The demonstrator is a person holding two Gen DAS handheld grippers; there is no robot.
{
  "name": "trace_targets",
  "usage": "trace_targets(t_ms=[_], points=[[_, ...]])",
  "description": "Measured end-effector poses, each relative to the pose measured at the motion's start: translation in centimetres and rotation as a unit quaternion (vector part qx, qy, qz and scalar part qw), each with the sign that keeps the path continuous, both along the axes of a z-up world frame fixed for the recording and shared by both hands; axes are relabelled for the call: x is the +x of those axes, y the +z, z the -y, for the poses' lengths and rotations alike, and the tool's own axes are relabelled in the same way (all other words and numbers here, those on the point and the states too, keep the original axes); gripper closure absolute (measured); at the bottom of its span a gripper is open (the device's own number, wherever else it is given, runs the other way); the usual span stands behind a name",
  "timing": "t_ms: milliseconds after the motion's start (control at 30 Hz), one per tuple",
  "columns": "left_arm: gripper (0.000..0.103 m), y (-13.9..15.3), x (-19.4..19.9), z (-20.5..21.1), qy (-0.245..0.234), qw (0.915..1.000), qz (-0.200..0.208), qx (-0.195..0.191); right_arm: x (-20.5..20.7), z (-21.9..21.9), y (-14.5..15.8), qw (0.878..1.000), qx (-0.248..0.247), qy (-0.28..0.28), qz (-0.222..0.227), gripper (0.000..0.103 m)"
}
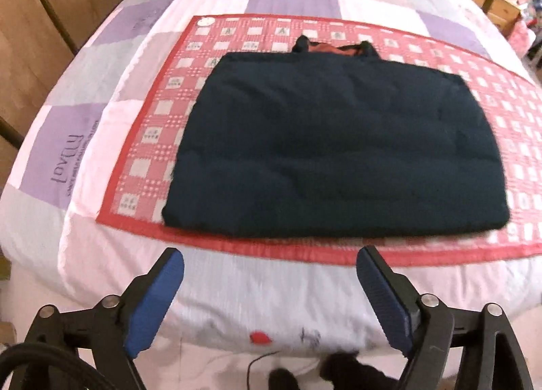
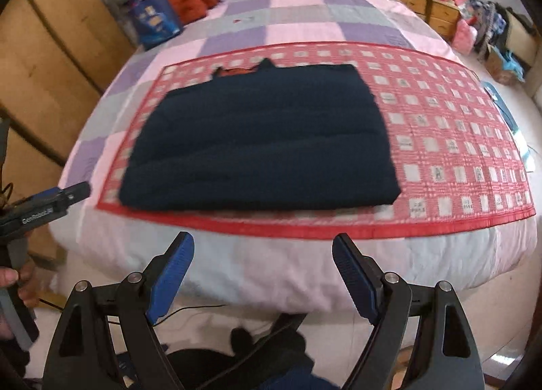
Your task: Fold large clothes
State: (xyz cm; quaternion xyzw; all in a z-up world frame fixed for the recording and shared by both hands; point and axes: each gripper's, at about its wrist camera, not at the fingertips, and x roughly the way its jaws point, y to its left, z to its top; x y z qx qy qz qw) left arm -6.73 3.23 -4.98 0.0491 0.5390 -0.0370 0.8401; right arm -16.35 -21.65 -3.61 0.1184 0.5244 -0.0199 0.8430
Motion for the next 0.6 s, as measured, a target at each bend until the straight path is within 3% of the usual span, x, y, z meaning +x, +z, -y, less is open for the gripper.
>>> trace_targets(t_ms=[233, 600], points=[[0.011, 4.8, -4.6, -1.3, -0.014, 0.9996, 0.025, 0.006, -3.7, -5.0, 6.1, 0.999, -0.024, -0.003, 0.024, 0.016], [0.009, 7.6, -9.0, -0.9, -0.032, 0.9990, 0.030, 0.004, -7.4, -8.5, 7.4, 0.999, -0.039, -0.008, -0.012, 0.016]])
